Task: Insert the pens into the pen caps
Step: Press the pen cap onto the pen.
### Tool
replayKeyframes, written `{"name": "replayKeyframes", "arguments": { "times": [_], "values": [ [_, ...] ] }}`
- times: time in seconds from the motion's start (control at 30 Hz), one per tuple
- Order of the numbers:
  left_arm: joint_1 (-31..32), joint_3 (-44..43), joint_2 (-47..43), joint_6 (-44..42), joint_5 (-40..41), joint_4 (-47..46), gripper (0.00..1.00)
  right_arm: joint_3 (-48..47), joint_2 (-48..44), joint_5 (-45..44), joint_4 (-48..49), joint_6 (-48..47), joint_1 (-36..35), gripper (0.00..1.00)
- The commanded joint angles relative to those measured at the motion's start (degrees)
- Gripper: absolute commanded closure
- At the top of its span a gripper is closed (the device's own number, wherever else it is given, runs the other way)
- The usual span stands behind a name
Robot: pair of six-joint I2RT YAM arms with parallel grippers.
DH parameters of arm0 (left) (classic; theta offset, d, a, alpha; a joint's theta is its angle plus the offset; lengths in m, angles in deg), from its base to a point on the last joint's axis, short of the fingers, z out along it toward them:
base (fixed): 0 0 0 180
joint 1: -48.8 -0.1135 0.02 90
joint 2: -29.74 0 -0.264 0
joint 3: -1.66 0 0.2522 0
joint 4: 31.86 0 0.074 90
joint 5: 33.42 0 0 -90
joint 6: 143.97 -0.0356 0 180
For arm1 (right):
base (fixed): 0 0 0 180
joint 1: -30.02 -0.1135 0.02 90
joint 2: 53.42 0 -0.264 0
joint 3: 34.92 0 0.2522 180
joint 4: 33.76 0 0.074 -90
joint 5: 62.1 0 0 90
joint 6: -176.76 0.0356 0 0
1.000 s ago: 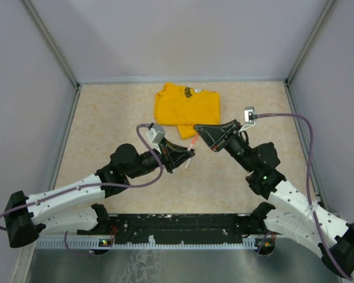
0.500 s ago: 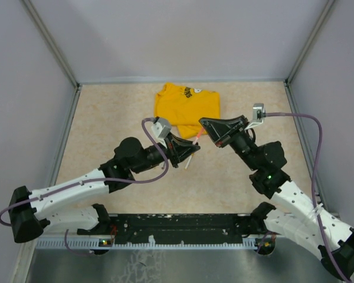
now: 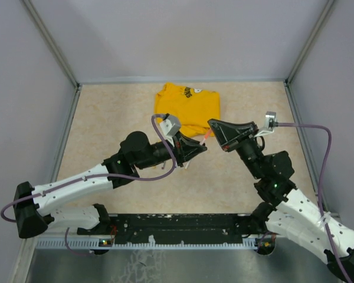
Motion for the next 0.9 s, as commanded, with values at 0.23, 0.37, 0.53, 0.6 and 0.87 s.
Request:
{"name": "replayKeyframes", "arguments": {
  "times": [0.23,0.37,0.53,0.6,0.87],
  "values": [
    [-0.74,-7.89,-0.24,-0.87,4.19,-16.12,1.00,10.39,0.80,12.69,-17.39,3.23,-9.79,1.00],
    [-0.76,-8.50,-0.09,-1.16,4.26,-15.93,1.00,12.50,0.31,12.72,-17.42,3.91,-10.29,1.00],
    [-0.76,-7.24,-0.43,-0.42,5.02,-16.36,1.00,10.45,-0.99,11.07,-18.53,2.22,-10.31,1.00],
    [-0.76,-5.80,-0.84,-0.04,6.02,-17.74,1.00,7.70,-1.88,9.77,-19.65,0.45,-10.32,1.00],
    [-0.76,-6.26,-0.60,-0.88,4.42,-14.61,1.00,-4.20,-1.11,3.91,-24.99,-6.71,-10.25,0.85]
  ]
}}
